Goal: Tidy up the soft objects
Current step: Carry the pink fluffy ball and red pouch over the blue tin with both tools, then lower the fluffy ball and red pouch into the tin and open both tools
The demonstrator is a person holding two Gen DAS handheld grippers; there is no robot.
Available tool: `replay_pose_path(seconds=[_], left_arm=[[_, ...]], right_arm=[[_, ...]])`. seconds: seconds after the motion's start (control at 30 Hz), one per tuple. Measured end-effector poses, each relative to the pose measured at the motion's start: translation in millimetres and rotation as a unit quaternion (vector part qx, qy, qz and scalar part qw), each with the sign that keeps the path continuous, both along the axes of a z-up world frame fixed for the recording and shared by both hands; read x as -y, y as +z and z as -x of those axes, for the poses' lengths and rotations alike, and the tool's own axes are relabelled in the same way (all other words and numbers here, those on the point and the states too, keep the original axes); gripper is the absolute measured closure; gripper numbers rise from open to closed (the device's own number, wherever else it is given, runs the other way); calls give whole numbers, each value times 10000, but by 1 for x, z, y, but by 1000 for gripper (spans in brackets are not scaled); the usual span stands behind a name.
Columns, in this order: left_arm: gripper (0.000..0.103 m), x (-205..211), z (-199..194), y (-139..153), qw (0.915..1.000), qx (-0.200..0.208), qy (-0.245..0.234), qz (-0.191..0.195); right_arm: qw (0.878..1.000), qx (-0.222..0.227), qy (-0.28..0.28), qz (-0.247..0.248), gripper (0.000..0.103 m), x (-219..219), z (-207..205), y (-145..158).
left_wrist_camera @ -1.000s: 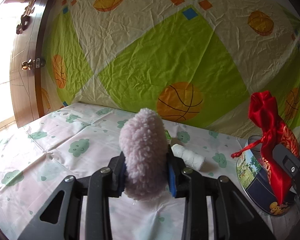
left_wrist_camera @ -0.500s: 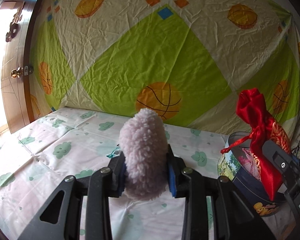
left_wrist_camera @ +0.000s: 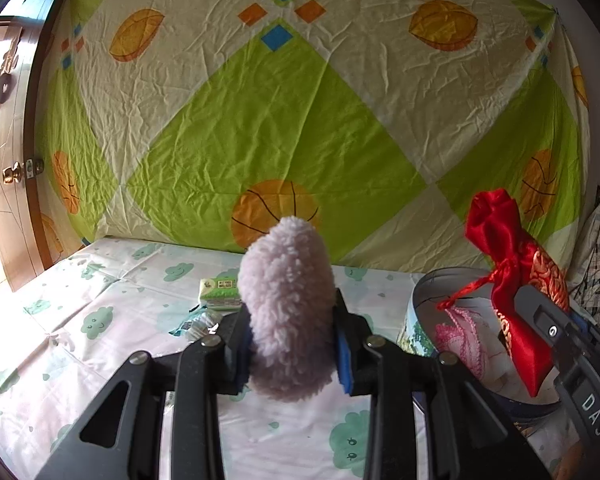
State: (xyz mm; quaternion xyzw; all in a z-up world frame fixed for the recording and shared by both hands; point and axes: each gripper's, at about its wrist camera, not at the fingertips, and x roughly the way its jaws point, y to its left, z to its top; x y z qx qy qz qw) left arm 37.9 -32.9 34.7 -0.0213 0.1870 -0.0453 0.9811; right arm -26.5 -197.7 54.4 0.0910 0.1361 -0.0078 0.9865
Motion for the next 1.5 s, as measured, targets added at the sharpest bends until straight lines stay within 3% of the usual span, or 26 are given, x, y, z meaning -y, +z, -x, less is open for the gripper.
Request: replay_pose_path(seconds=[0.9, 1.23, 1.5], left_arm=[[71, 90, -15, 22, 9964, 97, -835, -114], [71, 133, -22, 23, 9930, 34, -1165, -195], [71, 168, -32, 26, 9896, -93, -1371, -417]], right_arm=[[9941, -45, -1038, -320, 79, 101, -6, 6], [9866, -76, -1610, -252, 79, 146, -9, 9], [9783, -368, -2018, -302, 79, 184, -22, 2]])
